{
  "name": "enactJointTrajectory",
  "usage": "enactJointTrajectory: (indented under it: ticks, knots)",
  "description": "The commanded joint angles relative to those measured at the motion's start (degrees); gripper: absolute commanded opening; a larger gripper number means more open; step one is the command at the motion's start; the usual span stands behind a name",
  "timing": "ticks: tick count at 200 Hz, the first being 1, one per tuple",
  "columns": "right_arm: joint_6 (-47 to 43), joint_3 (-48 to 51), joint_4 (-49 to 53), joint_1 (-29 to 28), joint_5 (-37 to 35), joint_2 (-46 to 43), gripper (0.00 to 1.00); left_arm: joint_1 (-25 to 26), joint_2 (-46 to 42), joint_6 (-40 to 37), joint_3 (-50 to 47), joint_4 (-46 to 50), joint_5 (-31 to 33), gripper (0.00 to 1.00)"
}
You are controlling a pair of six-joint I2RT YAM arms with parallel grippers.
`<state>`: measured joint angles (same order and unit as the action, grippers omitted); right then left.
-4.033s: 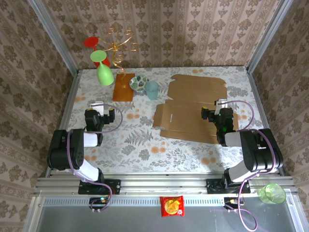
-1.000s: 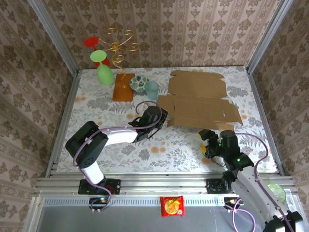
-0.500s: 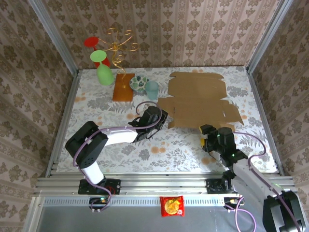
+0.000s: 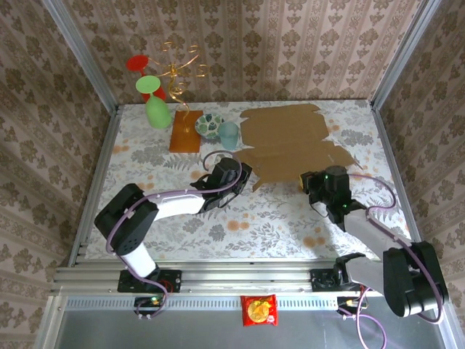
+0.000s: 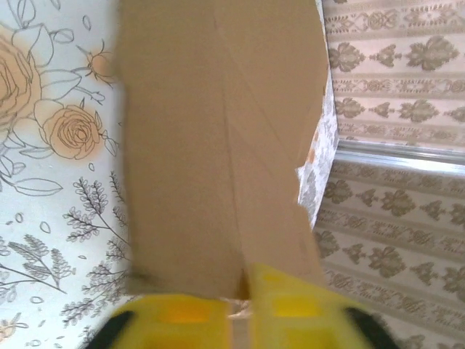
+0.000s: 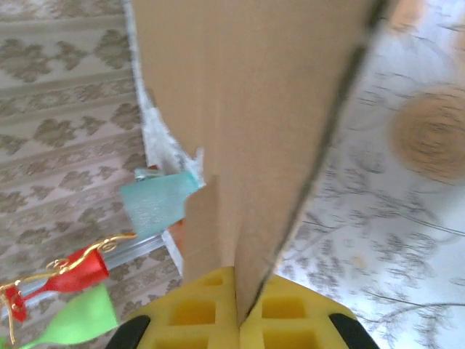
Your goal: Fold the paper box
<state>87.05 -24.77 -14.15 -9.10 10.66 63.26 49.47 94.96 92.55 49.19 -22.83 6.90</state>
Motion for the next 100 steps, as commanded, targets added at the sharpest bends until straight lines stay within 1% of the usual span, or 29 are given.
enactJointTrajectory:
  ticks: [1,12,32,55,71,100]
  knots:
    - [-7.5,-7.5,9.7,1.6,-2.9,-4.7,0.0,-1.7,-5.8,-6.3,2.6,5.4,-0.8,0.33]
    - [-10.5,-11.7,14.0,2.5,-3.1,-5.8,0.0,-2.7,-8.1,-9.7,3.2,8.6,-0.7,0.41]
    - [-14.5,-20.3,21.4,4.0,-2.8,-6.6,0.0,-4.7,-12.6,-15.1,4.0,14.1,-0.3,0.47]
    - [-19.3,-32.8,31.3,4.1,-3.4,-6.9,0.0,-6.7,-18.3,-22.8,5.5,22.0,1.8,0.48]
    - [-20.1,-42.5,40.2,4.1,-3.6,-6.3,0.0,-8.0,-21.9,-27.4,6.3,27.1,4.2,0.48]
    - [-18.3,-56.9,49.8,3.1,-5.1,-6.4,0.0,-11.1,-26.9,-31.0,5.6,30.8,5.6,0.47]
